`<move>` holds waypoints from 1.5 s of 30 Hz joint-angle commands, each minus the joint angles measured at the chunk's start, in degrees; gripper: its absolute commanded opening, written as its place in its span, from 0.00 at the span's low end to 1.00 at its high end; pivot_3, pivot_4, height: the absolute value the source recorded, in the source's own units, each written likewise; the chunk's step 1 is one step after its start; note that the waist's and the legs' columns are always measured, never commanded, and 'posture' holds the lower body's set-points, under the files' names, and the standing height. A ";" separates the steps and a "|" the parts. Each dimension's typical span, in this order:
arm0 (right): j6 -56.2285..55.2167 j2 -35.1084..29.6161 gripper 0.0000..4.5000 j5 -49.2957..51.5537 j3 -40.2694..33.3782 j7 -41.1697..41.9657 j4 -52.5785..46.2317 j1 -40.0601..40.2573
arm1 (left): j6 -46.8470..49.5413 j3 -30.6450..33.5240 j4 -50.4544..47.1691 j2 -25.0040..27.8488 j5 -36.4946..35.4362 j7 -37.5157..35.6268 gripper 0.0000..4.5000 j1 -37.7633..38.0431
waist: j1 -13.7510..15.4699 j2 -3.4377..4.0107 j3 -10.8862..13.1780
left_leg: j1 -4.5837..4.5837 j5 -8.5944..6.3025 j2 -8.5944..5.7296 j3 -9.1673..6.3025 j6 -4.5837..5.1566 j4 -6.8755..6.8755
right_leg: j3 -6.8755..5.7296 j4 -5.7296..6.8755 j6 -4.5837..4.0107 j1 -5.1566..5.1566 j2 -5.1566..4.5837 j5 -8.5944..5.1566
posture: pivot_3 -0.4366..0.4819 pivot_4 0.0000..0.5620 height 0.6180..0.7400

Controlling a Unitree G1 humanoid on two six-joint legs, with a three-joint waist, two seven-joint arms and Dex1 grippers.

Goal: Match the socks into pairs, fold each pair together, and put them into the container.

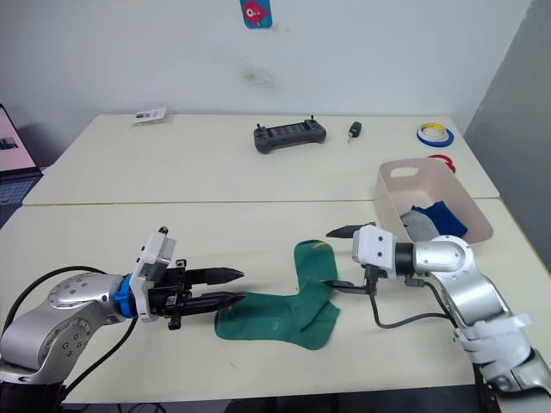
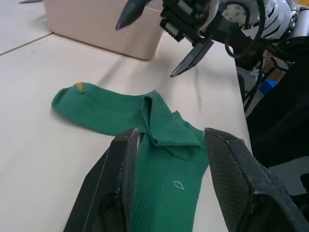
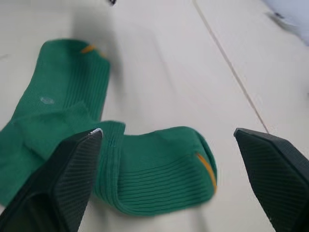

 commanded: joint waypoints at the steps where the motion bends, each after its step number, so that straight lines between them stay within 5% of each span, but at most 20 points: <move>1: 8.61 -0.31 0.99 2.13 -2.68 -5.31 -9.53 3.00 | -0.50 -0.13 -0.98 0.12 -0.66 -0.45 0.50 -1.18 | 0.00 0.00 0.00 | -0.01 0.00 0.00 0.00 0.00 0.00 | 0.00 0.00 0.00 0.00 0.00 0.00 | 0.48 0.27 1.00; 12: 30.80 5.97 0.99 -3.29 9.15 -25.85 -31.17 16.41 | -3.78 -0.87 0.91 2.80 1.61 -5.74 0.50 -0.84 | -0.05 0.00 0.00 | -0.01 0.01 -0.03 0.00 -0.03 -0.01 | 0.02 -0.01 0.02 -0.02 0.03 -0.01 | 0.48 0.27 1.00; 22: 41.74 15.78 0.99 -7.27 17.62 -38.44 -31.09 15.62 | -8.86 -1.50 3.47 6.40 4.95 -11.50 0.50 -0.74 | -0.12 -0.01 -0.01 | 0.00 0.01 -0.01 0.00 -0.02 -0.03 | 0.03 -0.02 0.02 -0.05 0.12 -0.01 | 0.48 0.27 1.00; 33: 47.64 17.11 0.99 -10.79 21.27 -45.13 -31.69 14.50 | -7.29 -2.35 3.61 6.50 4.49 -11.70 0.50 -2.96 | -0.13 -0.01 -0.01 | -0.01 0.00 -0.01 -0.01 -0.01 -0.03 | 0.05 -0.02 0.03 -0.07 0.31 -0.01 | 0.48 0.27 1.00; 37: 47.62 17.04 0.81 -11.60 22.01 -46.55 -32.06 15.20 | -6.76 -2.81 3.45 6.12 4.28 -11.43 0.50 -3.57 | -0.15 -0.01 -0.01 | -0.01 0.00 0.00 -0.01 -0.01 -0.03 | 0.05 -0.02 0.02 -0.08 0.32 -0.01 | 0.48 0.27 1.00; 45: 46.55 16.16 0.17 -10.86 20.27 -46.71 -33.88 15.75 | -6.62 -2.90 4.14 5.53 4.32 -11.41 0.50 -4.55 | -0.14 -0.01 -0.01 | -0.01 0.00 0.00 -0.01 -0.01 -0.03 | 0.05 -0.02 0.03 -0.08 0.33 -0.01 | 0.48 0.27 1.00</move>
